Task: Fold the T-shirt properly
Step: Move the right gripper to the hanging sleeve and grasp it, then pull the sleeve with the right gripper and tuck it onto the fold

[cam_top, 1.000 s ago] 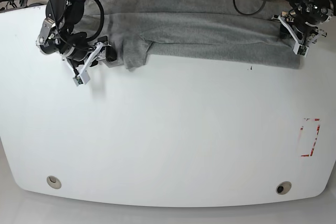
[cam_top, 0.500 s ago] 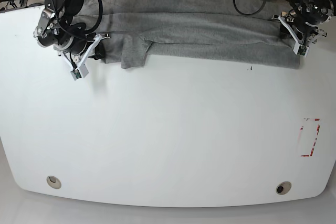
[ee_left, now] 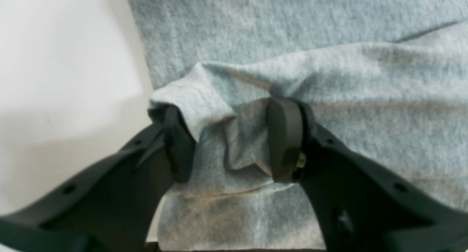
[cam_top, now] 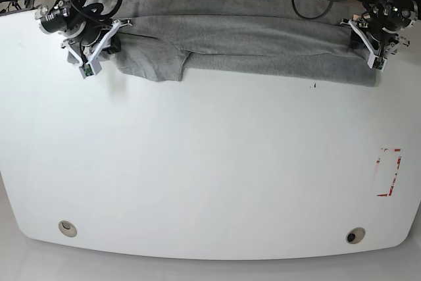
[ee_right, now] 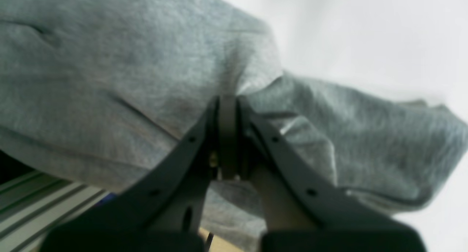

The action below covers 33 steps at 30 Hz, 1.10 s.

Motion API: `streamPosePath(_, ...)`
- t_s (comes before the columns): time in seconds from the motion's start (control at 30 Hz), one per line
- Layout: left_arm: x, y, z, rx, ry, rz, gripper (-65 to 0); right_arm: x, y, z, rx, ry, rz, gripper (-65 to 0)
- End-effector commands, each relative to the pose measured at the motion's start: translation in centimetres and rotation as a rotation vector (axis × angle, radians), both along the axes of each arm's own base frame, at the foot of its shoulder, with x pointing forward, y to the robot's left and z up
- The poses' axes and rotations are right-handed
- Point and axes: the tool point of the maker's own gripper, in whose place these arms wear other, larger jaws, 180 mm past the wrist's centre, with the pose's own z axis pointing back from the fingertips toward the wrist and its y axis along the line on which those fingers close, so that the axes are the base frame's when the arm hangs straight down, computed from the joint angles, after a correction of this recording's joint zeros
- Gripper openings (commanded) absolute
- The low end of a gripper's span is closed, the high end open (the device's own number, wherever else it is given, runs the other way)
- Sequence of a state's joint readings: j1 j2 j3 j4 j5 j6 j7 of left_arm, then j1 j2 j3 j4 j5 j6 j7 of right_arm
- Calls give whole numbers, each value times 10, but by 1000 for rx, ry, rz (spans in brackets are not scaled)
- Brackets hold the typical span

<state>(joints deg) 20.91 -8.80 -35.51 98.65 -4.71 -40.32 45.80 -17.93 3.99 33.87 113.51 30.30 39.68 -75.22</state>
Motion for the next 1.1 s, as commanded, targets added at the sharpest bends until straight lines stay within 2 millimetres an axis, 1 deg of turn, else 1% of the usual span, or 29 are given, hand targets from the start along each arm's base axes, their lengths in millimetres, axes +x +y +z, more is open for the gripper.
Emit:
streamPosePath(0.0, 0, 13, 4, 61, 18, -3, -357, 2, 1, 10, 28, -46, 3, -645)
streamPosePath(0.03, 1, 14, 5, 69, 17, -3, -356, 2, 1, 12, 40, -54, 4, -645)
streamPosePath(0.1, 7, 16, 7, 85, 11, 1, -356, -12, -4, 13, 76, -46, -9, -645)
streamPosePath(0.13, 5, 18, 5, 88, 21, 5, -356, -16, -5, 14, 94, -48, -17, -645)
streamPosePath(0.27, -1, 19, -8, 69, 58, 16, -356, -18, -8, 19, 125, -68, -36, -645)
streamPosePath(0.37, 4, 20, -8, 61, 49, 27, -356, -28, -12, 16, 121, -43, -48, -645)
streamPosePath(0.5, 4, 21, -8, 63, 48, 27, -356, -42, -14, 11, 117, -8, -56, -645)
streamPosePath(0.57, 4, 21, -7, 64, 46, 27, -356, -50, -13, 8, 118, 13, -56, -645)
streamPosePath(0.67, 5, 20, -8, 62, 47, 24, -356, -55, -11, 7, 130, 19, -58, -644)
streamPosePath(0.73, 4, 20, -8, 63, 48, 26, -356, -64, -6, 7, 160, 31, -57, -639)
streamPosePath(0.83, 4, 21, -8, 63, 48, 27, -356, -69, -1, 8, 195, 32, -56, -637)
streamPosePath(1.0, 4, 21, -8, 63, 48, 27, -356, -73, -3, 5, 191, 48, -61, -634)
streamPosePath(1.03, 4, 21, -8, 63, 48, 27, -356, -75, -4, 3, 177, 57, -61, -620)
streamPosePath(1.07, 4, 21, -7, 64, 46, 27, -356, -75, -6, 2, 163, 63, -60, -591)
